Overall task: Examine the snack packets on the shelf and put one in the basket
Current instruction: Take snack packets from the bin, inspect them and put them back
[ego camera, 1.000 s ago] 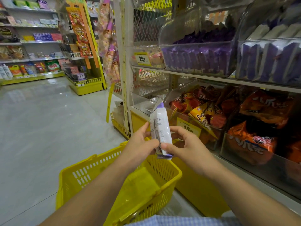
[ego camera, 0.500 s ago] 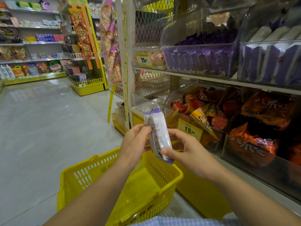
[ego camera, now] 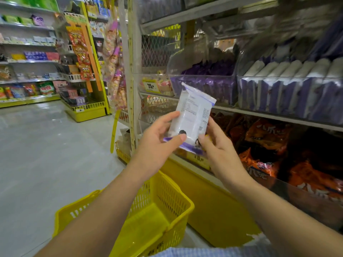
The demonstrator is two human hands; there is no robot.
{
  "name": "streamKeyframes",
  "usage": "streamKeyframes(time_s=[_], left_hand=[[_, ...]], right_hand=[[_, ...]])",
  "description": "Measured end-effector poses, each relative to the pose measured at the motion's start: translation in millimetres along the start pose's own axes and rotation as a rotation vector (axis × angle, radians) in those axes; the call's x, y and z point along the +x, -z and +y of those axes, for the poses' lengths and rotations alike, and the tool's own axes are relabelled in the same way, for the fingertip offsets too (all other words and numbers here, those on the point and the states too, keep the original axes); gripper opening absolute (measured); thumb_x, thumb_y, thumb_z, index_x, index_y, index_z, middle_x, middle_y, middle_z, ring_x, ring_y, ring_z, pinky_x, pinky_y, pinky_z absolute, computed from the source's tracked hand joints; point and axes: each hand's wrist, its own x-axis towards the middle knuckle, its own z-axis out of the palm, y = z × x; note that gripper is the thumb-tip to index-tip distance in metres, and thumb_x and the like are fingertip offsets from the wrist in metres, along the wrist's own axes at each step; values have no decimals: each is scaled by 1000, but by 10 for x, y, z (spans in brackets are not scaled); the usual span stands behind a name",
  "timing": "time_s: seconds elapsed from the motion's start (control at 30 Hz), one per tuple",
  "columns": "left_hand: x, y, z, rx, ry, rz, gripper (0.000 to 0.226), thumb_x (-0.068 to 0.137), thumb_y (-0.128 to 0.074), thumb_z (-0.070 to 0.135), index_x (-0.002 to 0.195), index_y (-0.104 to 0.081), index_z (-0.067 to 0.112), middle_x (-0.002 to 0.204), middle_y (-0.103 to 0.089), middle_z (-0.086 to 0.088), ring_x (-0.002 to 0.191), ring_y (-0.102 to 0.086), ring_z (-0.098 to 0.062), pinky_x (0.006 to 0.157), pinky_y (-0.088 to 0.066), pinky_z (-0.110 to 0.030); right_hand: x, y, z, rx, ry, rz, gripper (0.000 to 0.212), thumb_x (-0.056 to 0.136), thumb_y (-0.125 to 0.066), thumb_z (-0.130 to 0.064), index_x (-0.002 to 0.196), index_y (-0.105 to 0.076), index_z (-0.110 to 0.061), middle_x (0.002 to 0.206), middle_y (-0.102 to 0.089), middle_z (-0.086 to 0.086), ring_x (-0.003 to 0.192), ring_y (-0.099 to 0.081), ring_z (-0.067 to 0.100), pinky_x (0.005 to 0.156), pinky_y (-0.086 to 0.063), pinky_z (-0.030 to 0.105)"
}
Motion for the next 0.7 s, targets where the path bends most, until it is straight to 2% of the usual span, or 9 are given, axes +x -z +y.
streamKeyframes(time_s=[0.1,0.13,0.2,0.27,0.33,0.4,0.43,0.57,0.7], left_hand=[[272,-115,382,65,-148,48,42,86,-69,10,113,-61,41,113,-70,16,102,-67,-3,83,-54,-20],[373,-160,504,128,-194,75,39,86,-70,16,112,-61,44,109,-68,24,100,-65,4,84,-52,-16],[570,-274,714,309,-298,124,35,86,-71,26,111,-60,48,95,-61,35,84,-59,17,74,-43,-3],[761,-416,863,482,-382,131,35,85,-71,31,116,-62,43,81,-62,26,62,-53,7,58,-38,-6],[976,-562,965,576,-431,116,36,85,-71,32,120,-64,37,68,-60,15,53,-49,2,51,-34,-10],[1220,-704,1029,586,-457,87,37,86,-71,29,122,-65,30,63,-57,18,51,-49,5,50,-34,-7],[1344,-775,1052,594,-470,73,37,86,-71,27,123,-65,26,64,-58,20,52,-51,5,52,-35,-5],[1845,-1057,1057,706,-487,0,39,88,-69,29,126,-64,24,97,-73,-2,83,-64,-12,69,-38,-13],[2323,-1307,975,840,-485,-111,39,90,-65,33,128,-61,26,96,-70,0,92,-64,-19,77,-46,-27]], right_hand=[[210,279,-386,-178,147,10,49,98,-51,-17,139,-35,-38,122,-53,-35,109,-53,-16,92,-46,11],[290,395,-523,-242,175,-7,48,97,-53,-22,137,-35,-41,124,-54,-33,111,-52,-14,92,-45,11],[467,643,-759,-378,167,-60,43,94,-56,-27,133,-41,-39,128,-59,-18,114,-57,-1,99,-48,29],[650,931,-959,-645,135,-98,40,92,-58,-30,131,-50,-30,121,-64,-9,101,-64,7,91,-52,37],[806,1243,-1146,-903,135,-112,34,90,-60,-29,124,-61,-28,106,-69,-11,83,-64,0,78,-53,24],[948,1543,-1345,-1119,166,-81,28,89,-63,-29,116,-69,-26,97,-70,-14,70,-55,-12,66,-43,5],[1010,1682,-1445,-1218,185,-61,26,88,-63,-31,112,-71,-26,97,-72,-12,69,-55,-11,66,-43,5],[1246,2110,-1768,-1625,218,-69,24,88,-58,-38,108,-70,-31,100,-72,-7,89,-66,15,77,-56,37],[1455,2433,-1849,-1937,139,-205,33,92,-52,-38,123,-60,-32,104,-65,-5,87,-60,16,70,-53,28]])
